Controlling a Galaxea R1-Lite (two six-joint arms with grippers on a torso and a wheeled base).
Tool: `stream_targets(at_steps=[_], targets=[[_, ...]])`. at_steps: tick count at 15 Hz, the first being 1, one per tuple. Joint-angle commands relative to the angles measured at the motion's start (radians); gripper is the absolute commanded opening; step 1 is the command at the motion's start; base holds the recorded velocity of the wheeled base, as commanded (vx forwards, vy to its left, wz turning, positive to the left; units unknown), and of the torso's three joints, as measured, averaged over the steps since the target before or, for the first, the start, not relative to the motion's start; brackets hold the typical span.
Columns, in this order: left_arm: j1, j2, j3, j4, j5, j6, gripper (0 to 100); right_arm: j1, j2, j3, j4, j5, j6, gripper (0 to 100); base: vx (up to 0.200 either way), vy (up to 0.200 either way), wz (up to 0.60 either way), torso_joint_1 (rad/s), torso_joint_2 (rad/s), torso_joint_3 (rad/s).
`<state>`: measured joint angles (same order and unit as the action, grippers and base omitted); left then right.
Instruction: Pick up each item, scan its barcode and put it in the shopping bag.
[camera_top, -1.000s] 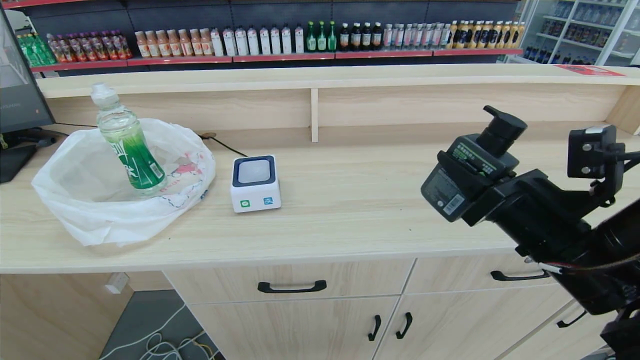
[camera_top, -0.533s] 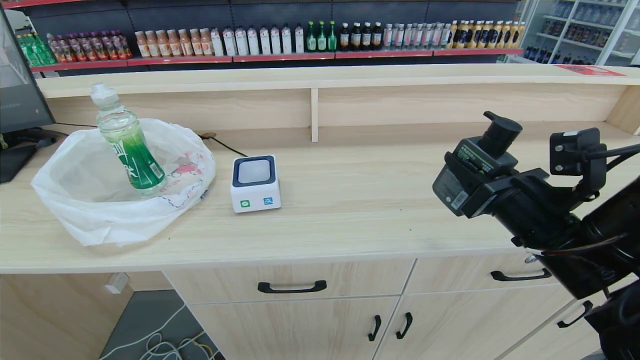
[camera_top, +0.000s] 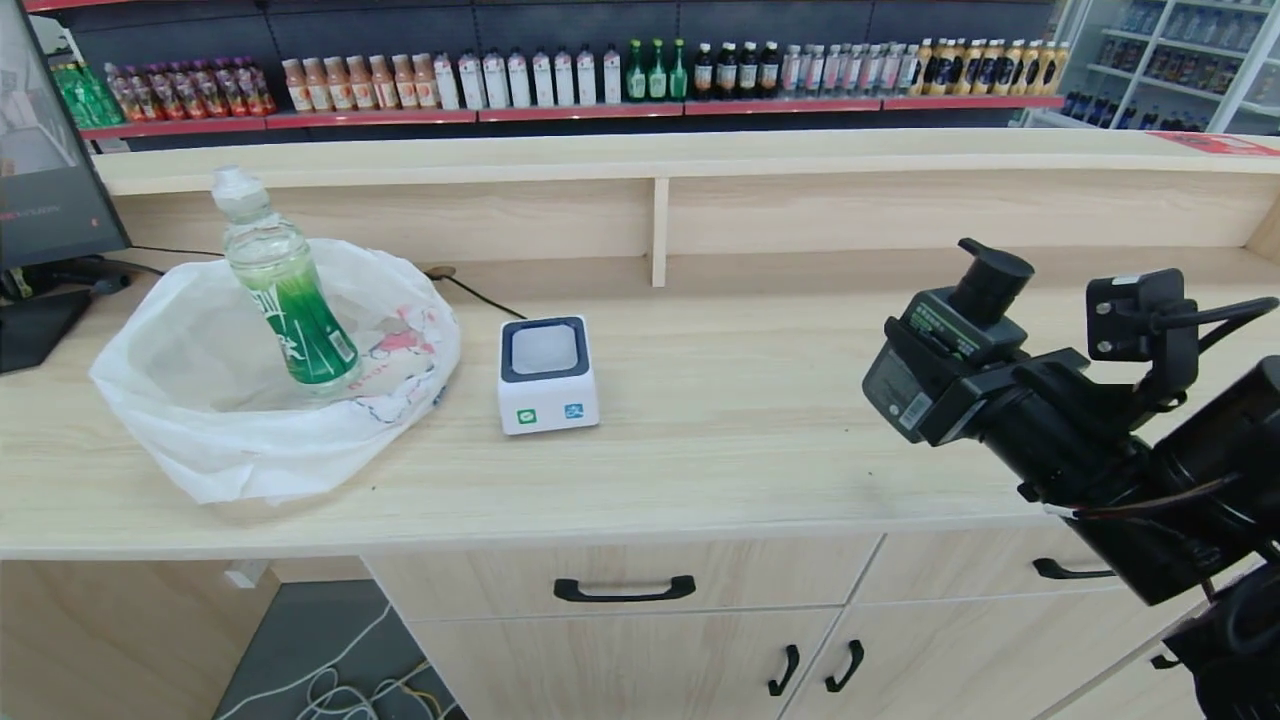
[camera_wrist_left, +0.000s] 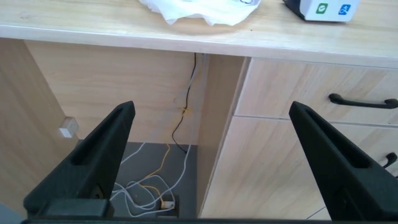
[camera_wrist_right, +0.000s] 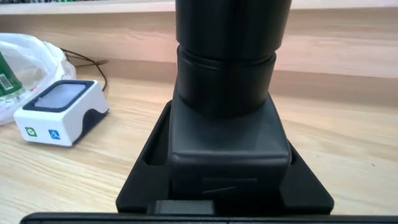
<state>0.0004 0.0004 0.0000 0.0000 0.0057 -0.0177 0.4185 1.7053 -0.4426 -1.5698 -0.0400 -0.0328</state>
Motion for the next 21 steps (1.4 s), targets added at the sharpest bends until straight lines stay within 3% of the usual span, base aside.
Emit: stream_targets(at_steps=[1,18,21], targets=[[0.001,0.000,0.000,0.000,0.000,-0.001,100,0.002,0.008,-0.018,-0.001,0.000,0.002,0,0.000,0.200,0.00,-0.002,0.00,0.007],[0.001,0.000,0.000,0.000,0.000,-0.001,100,0.013,0.007,-0.007,-0.001,0.000,-0.030,0,0.000,0.200,0.00,0.000,0.00,0.004],[0.001,0.000,0.000,0.000,0.000,0.001,100,0.011,0.011,-0.033,-0.001,0.000,-0.038,0,0.000,0.000,0.00,0.000,0.00,0.000]])
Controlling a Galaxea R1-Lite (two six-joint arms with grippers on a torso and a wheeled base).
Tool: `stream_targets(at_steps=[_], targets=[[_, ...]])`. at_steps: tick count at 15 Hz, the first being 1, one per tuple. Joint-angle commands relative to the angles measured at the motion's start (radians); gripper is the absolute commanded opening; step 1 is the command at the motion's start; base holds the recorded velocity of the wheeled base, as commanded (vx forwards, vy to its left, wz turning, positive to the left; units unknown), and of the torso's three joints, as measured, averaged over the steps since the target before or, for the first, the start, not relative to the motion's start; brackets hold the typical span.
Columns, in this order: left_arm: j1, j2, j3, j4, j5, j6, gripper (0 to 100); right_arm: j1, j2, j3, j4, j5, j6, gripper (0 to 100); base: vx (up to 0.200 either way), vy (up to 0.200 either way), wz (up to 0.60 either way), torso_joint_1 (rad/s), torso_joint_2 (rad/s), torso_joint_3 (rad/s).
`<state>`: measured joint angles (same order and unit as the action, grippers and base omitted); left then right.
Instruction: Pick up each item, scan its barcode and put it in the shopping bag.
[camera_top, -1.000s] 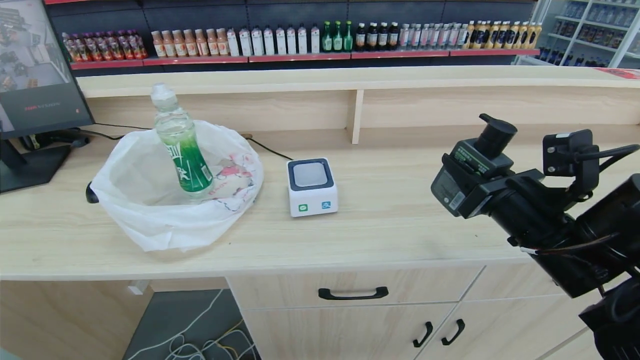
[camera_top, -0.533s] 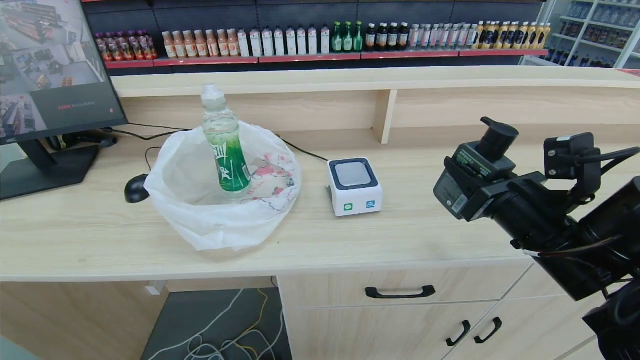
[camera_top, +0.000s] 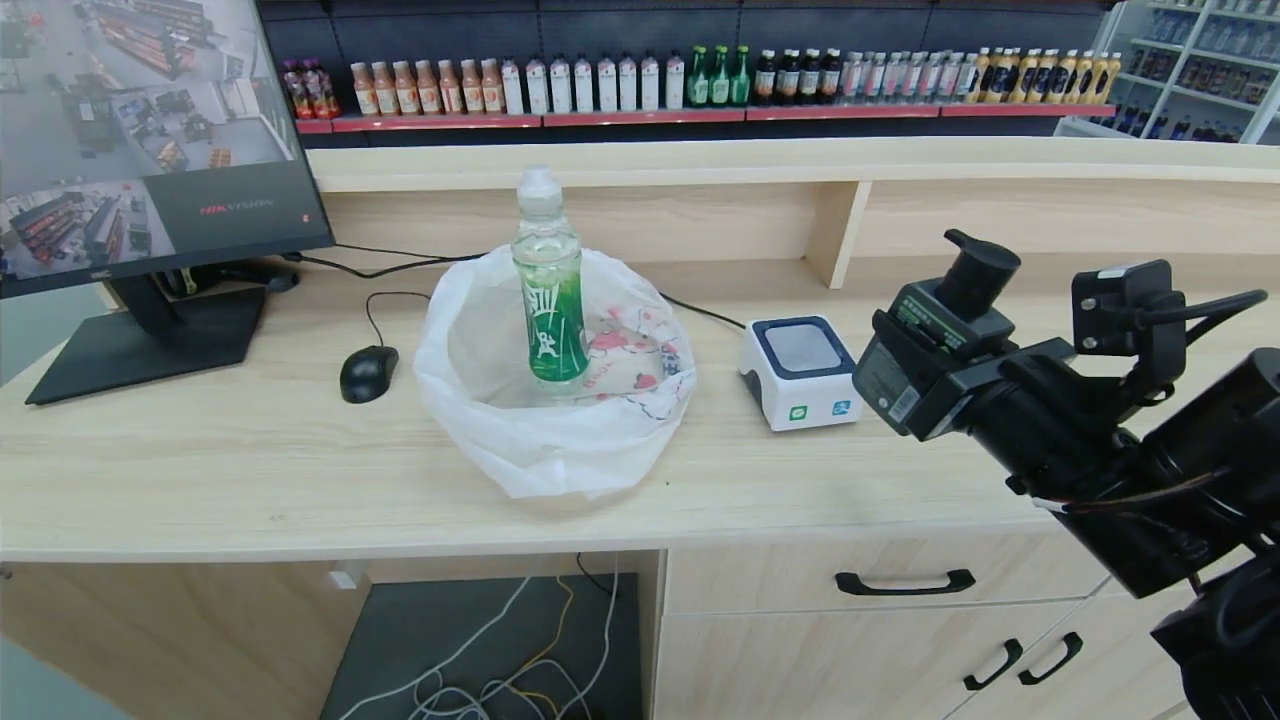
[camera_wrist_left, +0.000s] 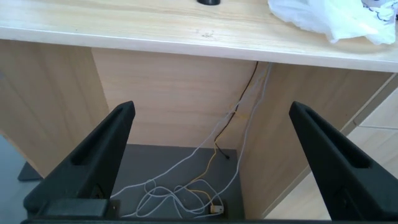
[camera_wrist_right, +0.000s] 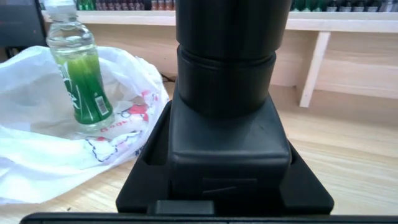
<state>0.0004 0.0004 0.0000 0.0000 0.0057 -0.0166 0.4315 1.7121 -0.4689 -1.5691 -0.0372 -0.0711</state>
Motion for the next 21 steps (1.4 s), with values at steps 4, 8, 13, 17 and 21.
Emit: stream_targets(at_steps=[4,8,13,17,21], targets=[[0.001,0.000,0.000,0.000,0.000,0.000,100,-0.004,-0.006,-0.020,-0.002,0.039,-0.084,0,0.000,0.000,0.00,0.000,0.00,0.000],[0.001,0.000,0.000,0.000,0.000,0.000,100,-0.007,0.121,-0.289,-0.002,0.106,-0.248,0,0.000,0.000,0.00,0.000,0.00,0.000],[0.001,0.000,0.000,0.000,0.000,0.000,100,-0.062,0.247,-0.464,-0.002,0.266,-0.500,0,0.000,0.000,0.00,0.000,0.00,0.000],[0.001,0.000,0.000,0.000,0.000,0.000,100,-0.074,0.360,-0.586,-0.002,0.438,-0.619,0,0.000,0.000,0.00,0.000,0.00,0.000],[0.001,0.000,0.000,0.000,0.000,0.000,100,-0.076,0.417,-0.648,-0.002,0.556,-0.650,0,0.000,0.000,0.00,0.000,0.00,0.000]])
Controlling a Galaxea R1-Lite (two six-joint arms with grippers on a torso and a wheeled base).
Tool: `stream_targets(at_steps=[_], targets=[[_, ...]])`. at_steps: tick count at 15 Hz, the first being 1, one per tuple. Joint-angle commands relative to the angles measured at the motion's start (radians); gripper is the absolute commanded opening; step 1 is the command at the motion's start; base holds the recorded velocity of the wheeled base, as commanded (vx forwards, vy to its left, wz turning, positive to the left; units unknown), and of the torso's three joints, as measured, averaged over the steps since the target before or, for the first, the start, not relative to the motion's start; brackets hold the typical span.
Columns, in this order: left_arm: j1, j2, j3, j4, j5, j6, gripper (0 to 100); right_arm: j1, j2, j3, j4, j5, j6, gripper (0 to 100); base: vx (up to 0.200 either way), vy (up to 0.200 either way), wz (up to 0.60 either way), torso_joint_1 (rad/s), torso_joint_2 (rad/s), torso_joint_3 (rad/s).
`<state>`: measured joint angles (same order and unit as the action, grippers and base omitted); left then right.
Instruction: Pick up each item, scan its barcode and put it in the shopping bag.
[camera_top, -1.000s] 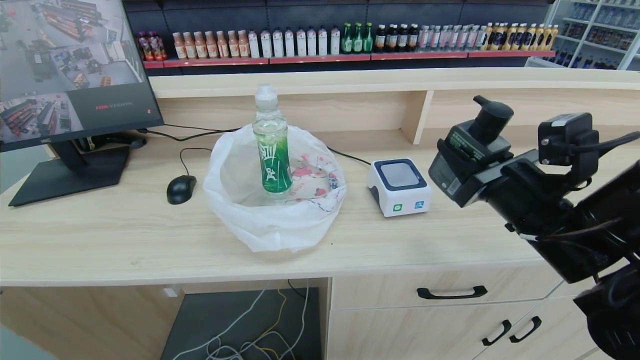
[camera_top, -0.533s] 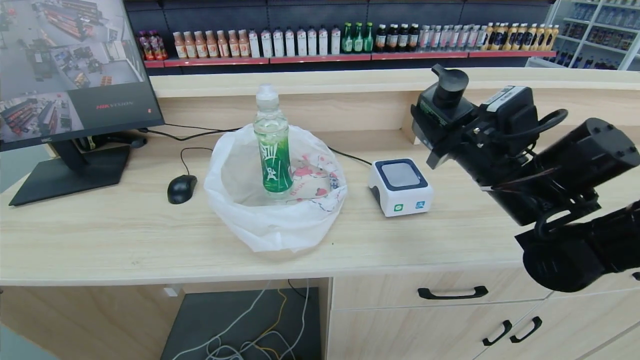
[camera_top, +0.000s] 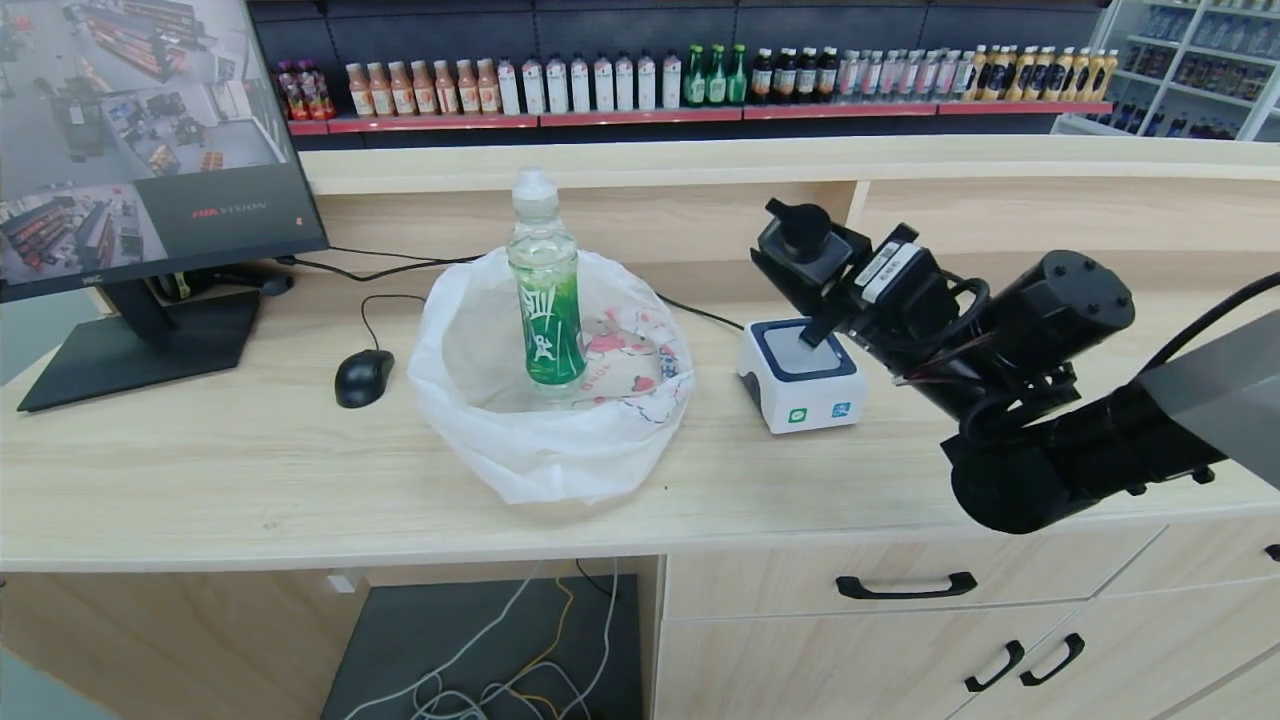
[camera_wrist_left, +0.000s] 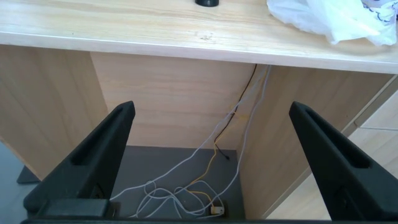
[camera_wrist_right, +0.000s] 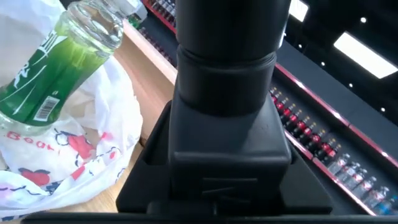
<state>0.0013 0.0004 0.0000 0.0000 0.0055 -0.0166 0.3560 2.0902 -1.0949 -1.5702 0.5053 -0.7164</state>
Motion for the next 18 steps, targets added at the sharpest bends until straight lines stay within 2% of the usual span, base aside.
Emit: stream_targets(at_steps=[1,8,18], targets=[[0.000,0.000,0.000,0.000,0.001,0.000,100,-0.002,0.045,-0.017,-0.001,0.042,-0.021,0,0.000,0.000,0.00,0.000,0.00,0.000],[0.000,0.000,0.000,0.000,0.001,0.000,100,-0.066,0.060,0.021,-0.001,0.127,-0.081,0,0.000,0.000,0.00,0.000,0.00,0.000],[0.000,0.000,0.000,0.000,0.001,0.000,100,-0.077,0.083,0.029,-0.001,0.131,-0.090,0,0.000,0.000,0.00,0.000,0.00,0.000]])
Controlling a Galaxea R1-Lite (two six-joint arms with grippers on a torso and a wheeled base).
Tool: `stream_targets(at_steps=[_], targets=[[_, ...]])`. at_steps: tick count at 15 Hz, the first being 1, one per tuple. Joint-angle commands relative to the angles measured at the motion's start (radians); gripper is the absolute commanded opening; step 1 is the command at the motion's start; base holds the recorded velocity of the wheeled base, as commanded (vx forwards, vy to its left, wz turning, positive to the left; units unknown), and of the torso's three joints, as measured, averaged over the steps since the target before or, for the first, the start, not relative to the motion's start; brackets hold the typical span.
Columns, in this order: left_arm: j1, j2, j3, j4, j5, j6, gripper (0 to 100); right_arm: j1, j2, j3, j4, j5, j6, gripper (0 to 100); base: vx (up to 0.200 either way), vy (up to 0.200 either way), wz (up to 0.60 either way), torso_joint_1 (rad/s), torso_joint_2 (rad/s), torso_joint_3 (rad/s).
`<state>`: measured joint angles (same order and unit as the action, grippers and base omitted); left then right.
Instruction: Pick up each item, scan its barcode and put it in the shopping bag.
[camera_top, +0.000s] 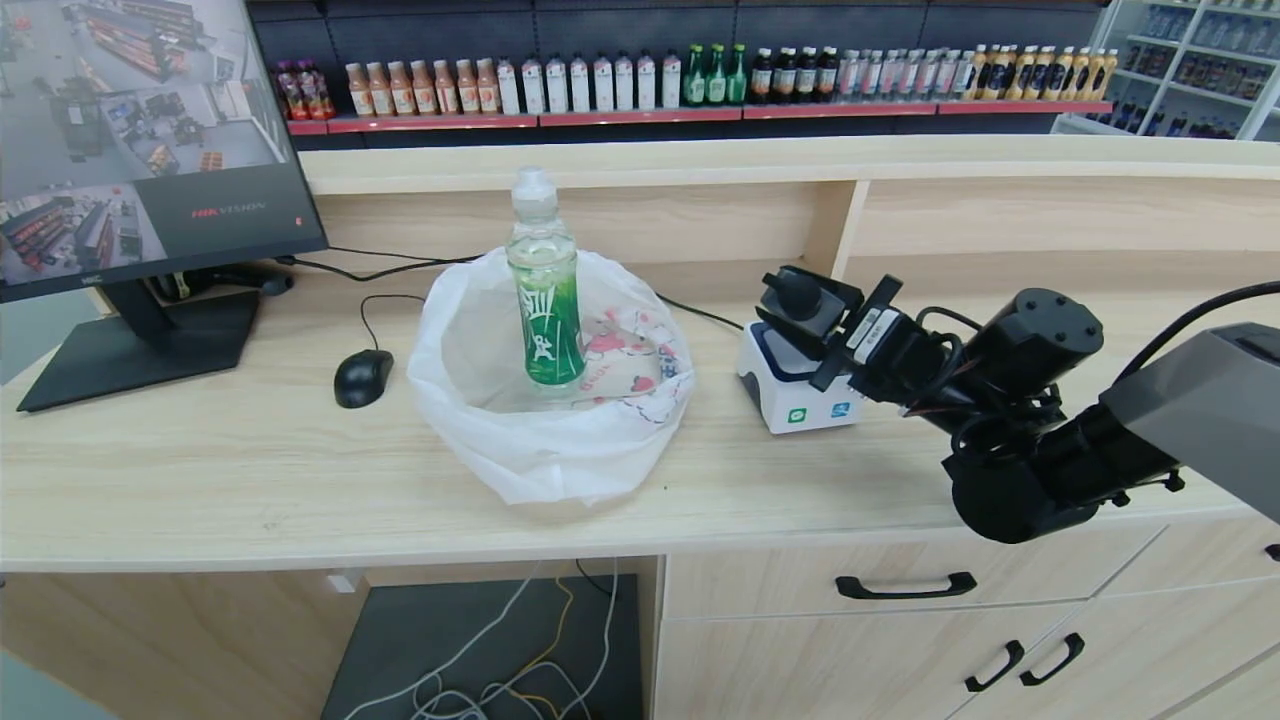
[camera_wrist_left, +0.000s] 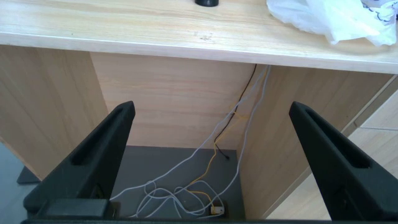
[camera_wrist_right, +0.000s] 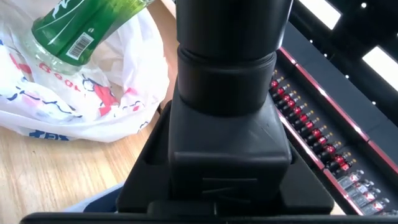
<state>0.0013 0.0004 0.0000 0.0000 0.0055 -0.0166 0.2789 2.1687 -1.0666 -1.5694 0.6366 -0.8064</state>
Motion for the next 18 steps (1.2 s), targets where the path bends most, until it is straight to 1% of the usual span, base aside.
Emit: stream_targets(at_steps=[1,18], targets=[[0.000,0.000,0.000,0.000,0.001,0.000,100,0.000,0.006,0.000,-0.001,0.000,0.000,0,0.000,0.000,0.00,0.000,0.00,0.000],[0.000,0.000,0.000,0.000,0.001,0.000,100,-0.006,-0.003,0.005,-0.001,-0.002,0.000,0,0.000,0.000,0.00,0.000,0.00,0.000]])
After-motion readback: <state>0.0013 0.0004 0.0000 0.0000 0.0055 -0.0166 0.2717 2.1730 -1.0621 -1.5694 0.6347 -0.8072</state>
